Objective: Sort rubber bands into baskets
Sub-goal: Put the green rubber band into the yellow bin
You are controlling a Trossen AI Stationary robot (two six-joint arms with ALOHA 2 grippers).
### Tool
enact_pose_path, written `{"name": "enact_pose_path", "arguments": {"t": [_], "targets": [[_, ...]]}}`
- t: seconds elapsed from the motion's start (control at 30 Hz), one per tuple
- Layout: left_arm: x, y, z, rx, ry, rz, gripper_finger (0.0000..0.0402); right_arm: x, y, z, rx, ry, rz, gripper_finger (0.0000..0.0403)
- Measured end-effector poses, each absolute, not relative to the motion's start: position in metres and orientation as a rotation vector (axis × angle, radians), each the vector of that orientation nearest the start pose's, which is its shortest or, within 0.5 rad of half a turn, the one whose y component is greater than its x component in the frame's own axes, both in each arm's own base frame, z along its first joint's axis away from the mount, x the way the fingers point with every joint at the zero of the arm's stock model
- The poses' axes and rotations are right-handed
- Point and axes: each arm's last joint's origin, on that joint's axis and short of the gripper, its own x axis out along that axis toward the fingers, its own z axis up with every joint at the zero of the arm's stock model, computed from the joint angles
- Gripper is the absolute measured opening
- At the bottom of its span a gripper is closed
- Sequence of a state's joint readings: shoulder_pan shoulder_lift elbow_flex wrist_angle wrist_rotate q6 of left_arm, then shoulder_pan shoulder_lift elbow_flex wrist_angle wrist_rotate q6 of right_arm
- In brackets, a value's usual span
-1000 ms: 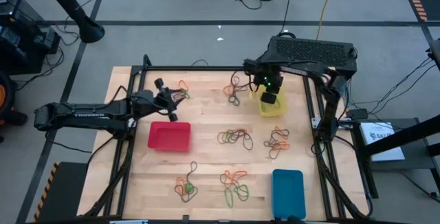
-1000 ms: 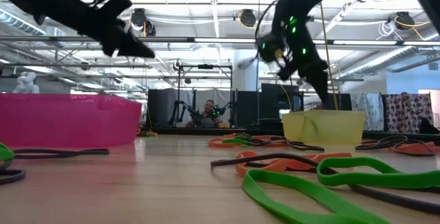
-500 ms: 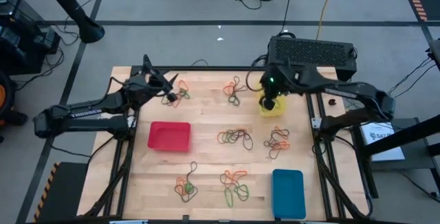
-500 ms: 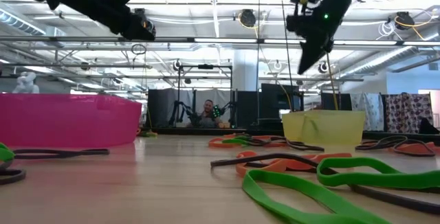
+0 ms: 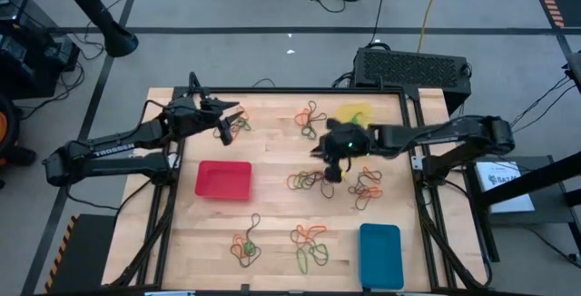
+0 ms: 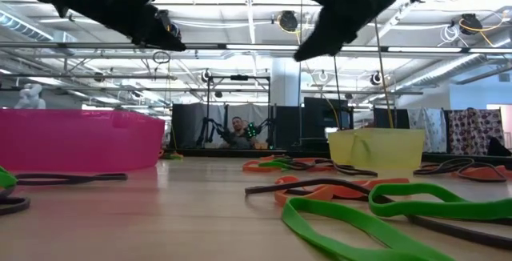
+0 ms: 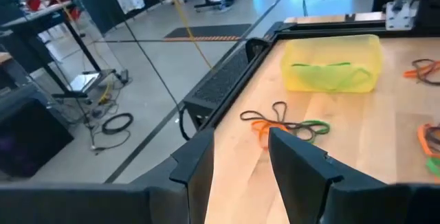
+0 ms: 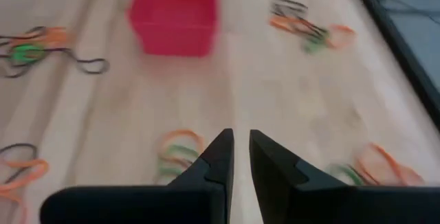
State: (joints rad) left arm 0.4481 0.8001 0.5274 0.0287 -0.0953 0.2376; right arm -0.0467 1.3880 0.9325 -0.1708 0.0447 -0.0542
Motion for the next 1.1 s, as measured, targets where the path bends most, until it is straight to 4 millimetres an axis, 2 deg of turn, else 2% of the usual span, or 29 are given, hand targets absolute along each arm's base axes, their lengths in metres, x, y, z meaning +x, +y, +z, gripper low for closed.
{"name": "enact_pose_path", "arguments": {"t": [0.23, 0.4, 0.6, 0.67, 0.9, 1.1], "targets": [[0.162, 0.082, 0.260, 0.192, 0.327, 0.544, 0.0148, 0.329, 0.009, 0.215, -0.162, 0.630, 0.034, 0.0040], [0.162, 0.082, 0.260, 0.192, 0.329, 0.544, 0.0148, 0.345, 0.025, 0.184, -0.209, 0.636, 0.220, 0.0040], [0.162, 0.082, 0.259, 0.192, 0.333, 0.543, 0.0148, 0.353, 0.049, 0.160, -0.229, 0.611, 0.485, 0.0040], [0.162, 0.082, 0.259, 0.193, 0.334, 0.543, 0.0148, 0.352, 0.058, 0.155, -0.238, 0.620, 0.523, 0.0040], [0.162, 0.082, 0.259, 0.197, 0.343, 0.536, 0.0148, 0.344, 0.095, 0.152, -0.041, 0.679, 0.594, 0.0040], [0.162, 0.081, 0.258, 0.191, 0.338, 0.495, 0.0148, 0.334, 0.128, 0.153, 0.191, 0.765, 0.559, 0.0040]]}}
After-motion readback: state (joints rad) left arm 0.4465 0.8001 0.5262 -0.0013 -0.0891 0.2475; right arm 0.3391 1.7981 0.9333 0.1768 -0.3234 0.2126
